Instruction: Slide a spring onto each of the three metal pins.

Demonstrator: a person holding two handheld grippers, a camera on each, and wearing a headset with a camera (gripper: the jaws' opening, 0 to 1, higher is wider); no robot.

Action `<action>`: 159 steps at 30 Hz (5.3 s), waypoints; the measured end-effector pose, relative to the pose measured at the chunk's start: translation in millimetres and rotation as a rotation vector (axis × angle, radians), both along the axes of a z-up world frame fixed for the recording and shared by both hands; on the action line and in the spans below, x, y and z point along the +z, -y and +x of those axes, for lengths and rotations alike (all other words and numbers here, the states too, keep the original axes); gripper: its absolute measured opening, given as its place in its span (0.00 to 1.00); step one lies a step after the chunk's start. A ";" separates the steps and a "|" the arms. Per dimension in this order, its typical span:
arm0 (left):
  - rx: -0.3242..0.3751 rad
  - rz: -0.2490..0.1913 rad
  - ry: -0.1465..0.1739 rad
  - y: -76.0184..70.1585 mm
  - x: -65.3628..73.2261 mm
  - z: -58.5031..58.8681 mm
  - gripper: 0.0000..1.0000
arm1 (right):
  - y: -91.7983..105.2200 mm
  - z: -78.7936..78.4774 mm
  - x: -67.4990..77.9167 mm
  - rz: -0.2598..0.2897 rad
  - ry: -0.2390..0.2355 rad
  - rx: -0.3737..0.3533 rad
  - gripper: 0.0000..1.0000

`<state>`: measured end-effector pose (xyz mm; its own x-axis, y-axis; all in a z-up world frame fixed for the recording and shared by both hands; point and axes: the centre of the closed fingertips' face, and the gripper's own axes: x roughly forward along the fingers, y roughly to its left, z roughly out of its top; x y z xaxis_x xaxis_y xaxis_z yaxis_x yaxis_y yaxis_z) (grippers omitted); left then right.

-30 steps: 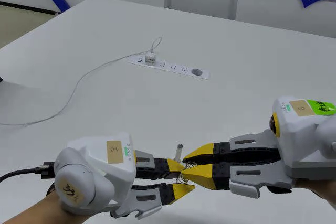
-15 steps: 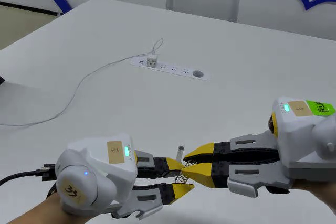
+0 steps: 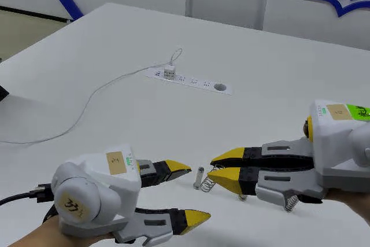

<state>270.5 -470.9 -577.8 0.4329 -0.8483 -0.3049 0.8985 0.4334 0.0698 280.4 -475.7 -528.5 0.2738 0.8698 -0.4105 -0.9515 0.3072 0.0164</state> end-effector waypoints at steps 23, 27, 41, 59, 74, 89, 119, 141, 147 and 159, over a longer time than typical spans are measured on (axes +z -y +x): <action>0.189 -0.093 -0.083 -25.2 -9.6 -2.1 0.94 | 11.4 55.8 -24.3 -0.078 0.009 -0.172 0.10; 0.194 -0.097 -0.096 -25.0 -12.7 -5.0 0.95 | 12.5 64.7 -29.3 -0.082 0.014 -0.185 0.10; 0.251 -0.120 -0.141 -36.1 -19.6 -5.2 1.00 | 5.4 82.1 -56.1 -0.117 -0.028 -0.221 0.10; 0.222 -0.086 -0.161 -28.8 -28.1 -12.2 1.00 | -1.0 84.7 -82.1 -0.183 -0.065 -0.220 0.10; 0.209 -0.070 -0.167 -26.9 -31.3 -14.2 1.00 | -5.8 84.1 -107.2 -0.252 -0.062 -0.209 0.10; 0.237 -0.098 -0.196 -30.8 -30.5 -10.9 0.99 | -6.9 81.4 -128.7 -0.317 -0.057 -0.192 0.11; 0.225 -0.066 -0.201 -28.7 -35.8 -13.8 0.98 | 5.6 75.4 -126.2 -0.356 -0.037 -0.184 0.22; 0.288 -0.087 -0.167 -42.9 -27.0 -2.0 0.98 | 114.7 48.1 -56.1 -0.115 0.074 -0.566 0.36; 0.350 -0.143 -0.165 -53.5 -17.2 7.0 0.99 | 160.4 29.7 -73.9 -0.116 0.035 -0.694 0.46; 0.342 -0.168 -0.145 -46.6 -10.4 4.0 1.00 | 195.7 -6.7 -71.6 -0.026 0.092 -0.848 0.73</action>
<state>274.5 -424.3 -588.2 0.6616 -0.7060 -0.2525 0.6958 0.7036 -0.1441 273.7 -671.4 -600.1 0.8617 0.3459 -0.3711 -0.3962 0.9157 -0.0666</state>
